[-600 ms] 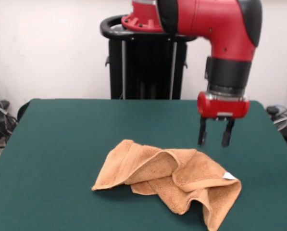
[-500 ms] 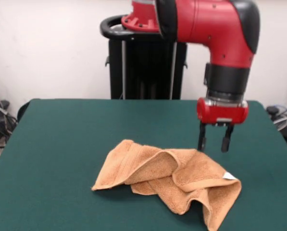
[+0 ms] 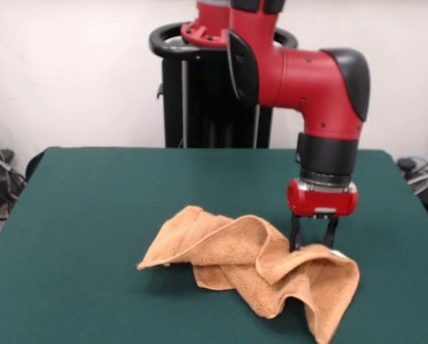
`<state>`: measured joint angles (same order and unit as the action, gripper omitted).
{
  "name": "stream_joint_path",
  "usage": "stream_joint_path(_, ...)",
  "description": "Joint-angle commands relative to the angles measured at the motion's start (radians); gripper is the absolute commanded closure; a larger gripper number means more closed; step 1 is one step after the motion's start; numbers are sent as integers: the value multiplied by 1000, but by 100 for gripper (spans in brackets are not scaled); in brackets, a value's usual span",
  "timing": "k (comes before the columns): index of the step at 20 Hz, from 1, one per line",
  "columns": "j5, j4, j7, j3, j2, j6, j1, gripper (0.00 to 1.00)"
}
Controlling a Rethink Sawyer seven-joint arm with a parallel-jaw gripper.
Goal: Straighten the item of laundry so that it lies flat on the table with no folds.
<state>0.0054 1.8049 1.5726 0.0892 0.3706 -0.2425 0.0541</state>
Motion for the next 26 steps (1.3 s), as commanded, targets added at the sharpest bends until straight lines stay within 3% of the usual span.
stream_joint_path(1, 94, -96, 170, 33, -137, 28, 57, 0)
stream_joint_path(6, 82, -104, 179, 20, -150, -16, 54, 0)
stream_joint_path(7, 67, -106, 179, 14, -149, -25, 51, 100)
stream_joint_path(10, 85, -91, 192, 25, -130, -17, 64, 100)
stream_joint_path(12, 70, -52, 196, 20, -69, 12, 57, 100)
stream_joint_path(18, -42, 171, 124, -3, 247, 255, -34, 100)
stream_joint_path(22, -123, 346, 73, -85, 431, 364, -175, 100)
stream_joint_path(26, -127, 503, 20, -132, 640, 536, -257, 100)
